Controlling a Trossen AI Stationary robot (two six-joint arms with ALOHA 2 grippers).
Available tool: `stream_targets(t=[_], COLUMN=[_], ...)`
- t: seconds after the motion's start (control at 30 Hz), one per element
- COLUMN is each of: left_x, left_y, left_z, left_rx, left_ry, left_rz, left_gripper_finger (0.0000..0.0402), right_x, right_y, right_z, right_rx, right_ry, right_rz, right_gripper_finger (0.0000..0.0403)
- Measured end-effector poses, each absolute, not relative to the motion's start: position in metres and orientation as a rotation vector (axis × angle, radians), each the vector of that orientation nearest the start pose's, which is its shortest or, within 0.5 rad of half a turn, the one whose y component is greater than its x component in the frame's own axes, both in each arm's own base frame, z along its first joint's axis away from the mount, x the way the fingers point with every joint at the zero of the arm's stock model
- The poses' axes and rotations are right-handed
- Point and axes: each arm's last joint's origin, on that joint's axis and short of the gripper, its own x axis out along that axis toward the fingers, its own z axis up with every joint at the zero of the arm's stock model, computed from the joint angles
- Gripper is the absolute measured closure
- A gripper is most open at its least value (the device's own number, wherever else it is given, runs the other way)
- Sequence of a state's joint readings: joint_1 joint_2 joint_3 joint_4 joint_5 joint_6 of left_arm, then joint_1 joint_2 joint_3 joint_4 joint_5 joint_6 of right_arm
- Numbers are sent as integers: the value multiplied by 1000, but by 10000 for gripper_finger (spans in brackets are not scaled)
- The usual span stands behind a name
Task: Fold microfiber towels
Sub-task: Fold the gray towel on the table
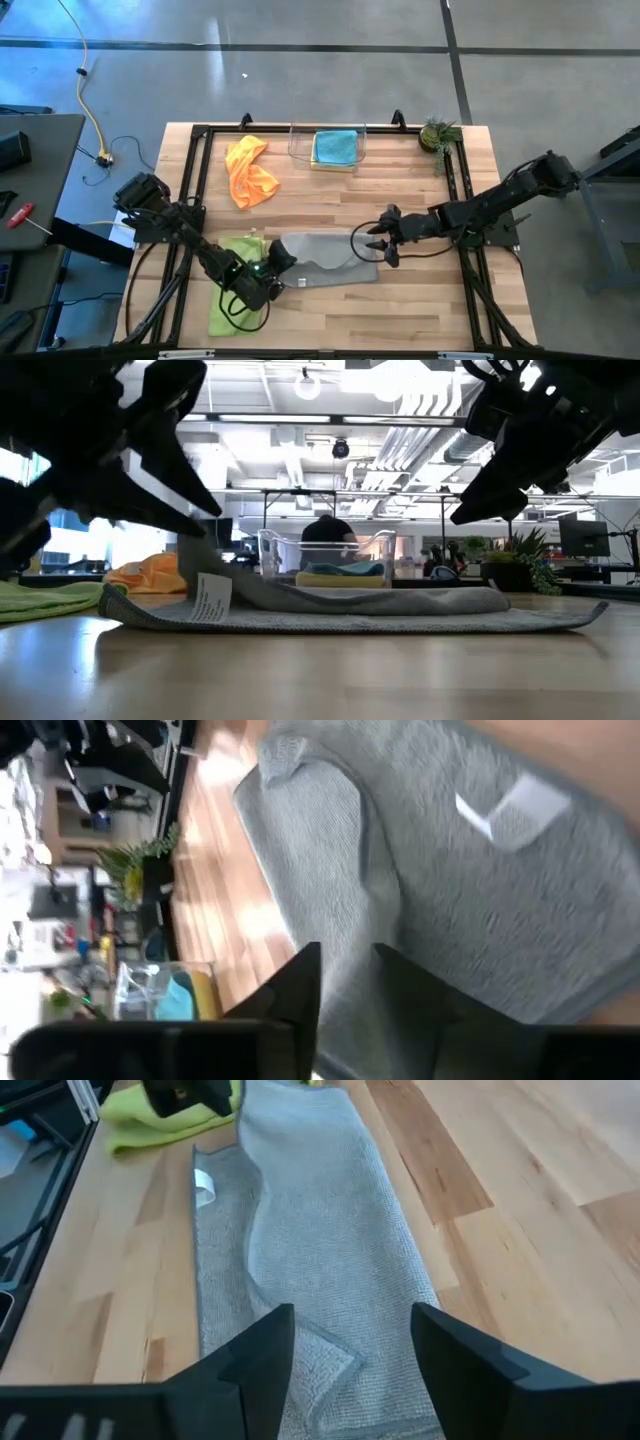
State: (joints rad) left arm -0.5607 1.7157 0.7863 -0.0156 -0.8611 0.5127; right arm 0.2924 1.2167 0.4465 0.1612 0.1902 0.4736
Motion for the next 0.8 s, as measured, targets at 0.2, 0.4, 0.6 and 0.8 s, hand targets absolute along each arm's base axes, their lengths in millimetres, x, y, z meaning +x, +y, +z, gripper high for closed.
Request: stream_targets(t=[0.2, 0.4, 0.6, 0.8], left_x=[275, 266, 250, 246], left_y=[-151, -140, -117, -111], left_z=[150, 161, 152, 143], left_rx=[904, 484, 229, 242], left_ry=[818, 874, 929, 973], left_rz=[99, 56, -28, -50], left_gripper_finger=[261, 263, 323, 332], right_x=[216, 221, 233, 253], right_y=[64, 70, 68, 74], right_z=[169, 158, 138, 135], right_rx=[320, 383, 476, 494], right_ry=[614, 662, 754, 829], right_rz=[13, 74, 73, 98], right_gripper_finger=[193, 203, 226, 221])
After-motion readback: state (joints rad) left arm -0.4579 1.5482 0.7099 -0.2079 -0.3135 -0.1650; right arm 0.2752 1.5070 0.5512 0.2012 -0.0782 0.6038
